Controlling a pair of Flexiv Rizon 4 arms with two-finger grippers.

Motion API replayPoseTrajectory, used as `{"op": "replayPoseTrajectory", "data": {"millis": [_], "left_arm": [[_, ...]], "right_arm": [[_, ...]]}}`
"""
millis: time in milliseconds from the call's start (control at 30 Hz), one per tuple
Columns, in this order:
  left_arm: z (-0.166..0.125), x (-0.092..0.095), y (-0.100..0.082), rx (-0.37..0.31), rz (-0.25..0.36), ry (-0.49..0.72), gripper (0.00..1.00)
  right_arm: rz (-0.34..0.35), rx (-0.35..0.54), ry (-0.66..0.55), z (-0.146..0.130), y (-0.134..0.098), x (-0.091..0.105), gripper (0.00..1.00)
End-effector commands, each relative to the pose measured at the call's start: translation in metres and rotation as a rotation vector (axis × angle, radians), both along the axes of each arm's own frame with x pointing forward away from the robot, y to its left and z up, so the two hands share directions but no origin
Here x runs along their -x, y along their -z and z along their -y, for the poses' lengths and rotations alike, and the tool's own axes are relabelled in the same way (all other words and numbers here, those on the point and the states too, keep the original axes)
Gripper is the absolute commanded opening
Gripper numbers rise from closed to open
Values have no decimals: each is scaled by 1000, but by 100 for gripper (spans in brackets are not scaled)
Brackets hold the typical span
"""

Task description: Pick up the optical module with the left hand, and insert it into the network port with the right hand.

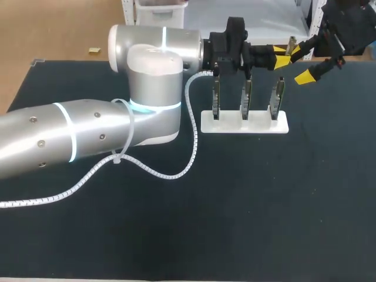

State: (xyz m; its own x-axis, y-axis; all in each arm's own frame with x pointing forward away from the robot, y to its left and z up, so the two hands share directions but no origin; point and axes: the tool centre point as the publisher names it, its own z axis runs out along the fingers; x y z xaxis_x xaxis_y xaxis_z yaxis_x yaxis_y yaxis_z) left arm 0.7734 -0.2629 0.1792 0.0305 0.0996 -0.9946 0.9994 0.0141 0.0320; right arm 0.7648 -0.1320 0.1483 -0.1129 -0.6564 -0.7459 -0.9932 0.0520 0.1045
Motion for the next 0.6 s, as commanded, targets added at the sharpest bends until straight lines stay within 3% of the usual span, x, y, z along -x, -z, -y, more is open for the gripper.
{"op": "replayPoseTrajectory", "data": {"millis": [33, 600], "left_arm": [[1, 1, 3, 7, -1, 1, 0], [-3, 5, 9, 1, -17, -13, 0]], "right_arm": [[2, 1, 3, -1, 0, 1, 100], [2, 1, 3, -1, 0, 1, 100]]}}
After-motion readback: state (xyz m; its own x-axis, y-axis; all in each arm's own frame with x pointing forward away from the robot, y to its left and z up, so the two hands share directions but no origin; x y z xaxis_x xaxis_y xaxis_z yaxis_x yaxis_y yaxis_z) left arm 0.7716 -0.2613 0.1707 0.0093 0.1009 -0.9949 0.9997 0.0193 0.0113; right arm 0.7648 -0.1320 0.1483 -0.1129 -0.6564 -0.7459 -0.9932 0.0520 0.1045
